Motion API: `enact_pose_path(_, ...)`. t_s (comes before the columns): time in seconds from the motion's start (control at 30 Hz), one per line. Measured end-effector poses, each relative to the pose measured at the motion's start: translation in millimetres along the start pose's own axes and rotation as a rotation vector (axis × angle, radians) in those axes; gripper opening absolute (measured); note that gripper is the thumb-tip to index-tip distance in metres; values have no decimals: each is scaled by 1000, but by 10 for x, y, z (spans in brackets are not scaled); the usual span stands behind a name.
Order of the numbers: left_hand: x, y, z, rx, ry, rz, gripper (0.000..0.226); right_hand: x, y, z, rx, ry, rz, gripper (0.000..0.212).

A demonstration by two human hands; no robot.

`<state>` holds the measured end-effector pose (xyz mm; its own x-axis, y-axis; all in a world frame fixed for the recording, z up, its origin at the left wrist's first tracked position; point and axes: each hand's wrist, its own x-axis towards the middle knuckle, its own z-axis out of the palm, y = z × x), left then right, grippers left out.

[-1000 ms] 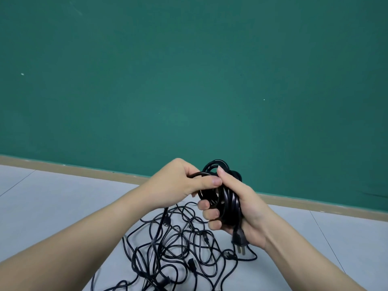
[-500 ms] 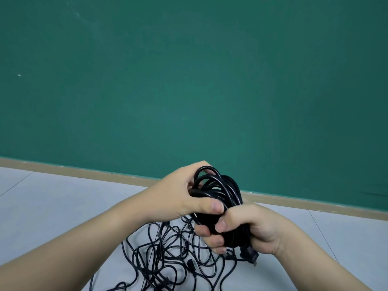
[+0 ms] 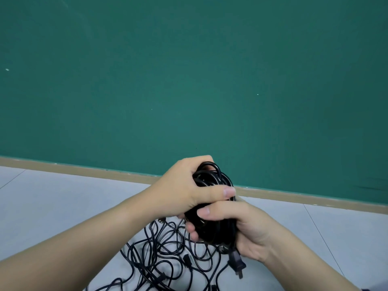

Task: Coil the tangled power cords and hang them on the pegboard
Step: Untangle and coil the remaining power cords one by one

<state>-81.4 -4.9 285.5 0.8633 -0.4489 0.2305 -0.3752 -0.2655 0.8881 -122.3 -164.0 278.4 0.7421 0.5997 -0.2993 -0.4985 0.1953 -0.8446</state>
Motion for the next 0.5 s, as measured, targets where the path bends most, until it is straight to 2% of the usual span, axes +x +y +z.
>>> enact_pose_path(0.2,88,-80,77,92,67,2,43,-19,-19,73,50,152,-76,36)
enact_pose_path(0.3,133,-155,150,335,140,41,49,-12,11,148,80,196,-129,29)
enact_pose_path(0.4,124,-207,206,543,167,81,55,-21,75,198,110,159,-69,26)
enact_pose_path(0.5,87,-254,220,521,103,85,55,-34,91,148,148,133,89,21)
